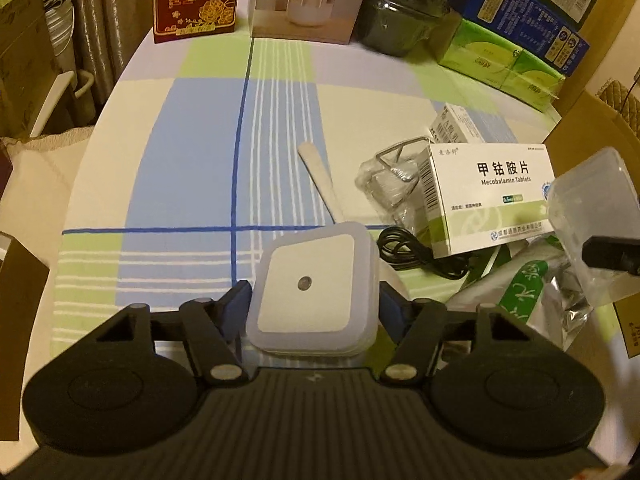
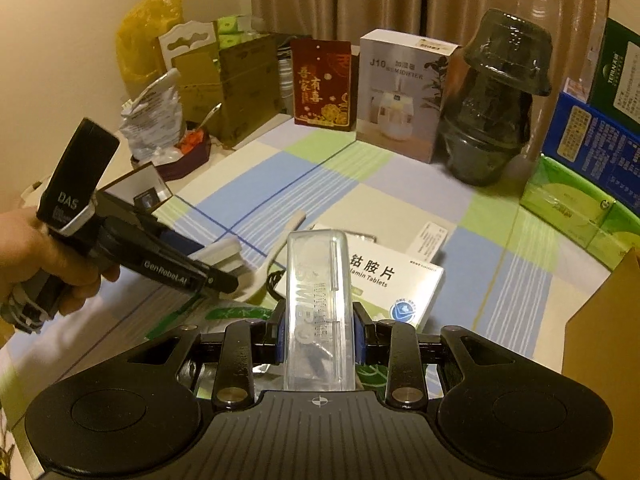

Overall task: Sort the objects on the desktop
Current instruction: 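Grasp the white square night-light with the left tool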

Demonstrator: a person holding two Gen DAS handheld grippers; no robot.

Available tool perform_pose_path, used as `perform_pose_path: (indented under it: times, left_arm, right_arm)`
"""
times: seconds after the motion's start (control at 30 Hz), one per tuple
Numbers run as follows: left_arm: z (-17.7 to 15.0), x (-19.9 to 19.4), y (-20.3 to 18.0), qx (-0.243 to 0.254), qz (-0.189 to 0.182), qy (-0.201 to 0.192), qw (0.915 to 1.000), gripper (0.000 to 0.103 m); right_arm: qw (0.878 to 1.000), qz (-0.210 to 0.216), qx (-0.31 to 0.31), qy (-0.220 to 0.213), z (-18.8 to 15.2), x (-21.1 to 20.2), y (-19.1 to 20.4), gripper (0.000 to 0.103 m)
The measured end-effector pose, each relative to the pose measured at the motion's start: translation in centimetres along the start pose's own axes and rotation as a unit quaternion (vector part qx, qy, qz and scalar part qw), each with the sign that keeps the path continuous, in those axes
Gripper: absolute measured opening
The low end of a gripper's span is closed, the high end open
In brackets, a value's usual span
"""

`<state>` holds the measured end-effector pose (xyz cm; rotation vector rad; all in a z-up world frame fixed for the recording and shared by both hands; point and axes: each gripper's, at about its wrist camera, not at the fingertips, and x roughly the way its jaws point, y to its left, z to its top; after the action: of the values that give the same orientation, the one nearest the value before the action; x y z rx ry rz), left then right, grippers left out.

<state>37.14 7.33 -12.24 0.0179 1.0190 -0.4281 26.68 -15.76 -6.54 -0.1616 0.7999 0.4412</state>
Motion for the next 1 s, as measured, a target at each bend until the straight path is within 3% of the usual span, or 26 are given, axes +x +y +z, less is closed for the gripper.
perform_pose_path:
  times: [0.27,0.57,0.8,1.0]
  left_arm:
    - [-0.7,-1.7,-0.8,-0.01,0.025,-0.027,0.9993,0.061]
    - [-0.9,-7.5,-3.6,-0.007,0.041,-0.065,0.997,0.061]
    - [-2.0,-12.4,-8.8,0.009,0.047,-0.089,0.9948,0.061]
    - [-3.1,-15.5,-15.1,0.035,0.023,-0.11,0.993,0.061]
  right_arm:
    - [1.0,-0.008,0.017,-0.003,-0.1,-0.5,-0.4,0.028]
    - [1.0,-0.016,0.021,-0.005,-0.6,-3.2,-0.1,0.028]
    - [0.999,-0.027,0.039,-0.025,-1.4,-8.5,-0.2,0.028]
    - [0.995,-0.058,0.062,-0.055,-2.7,-15.3,-2.3,0.028]
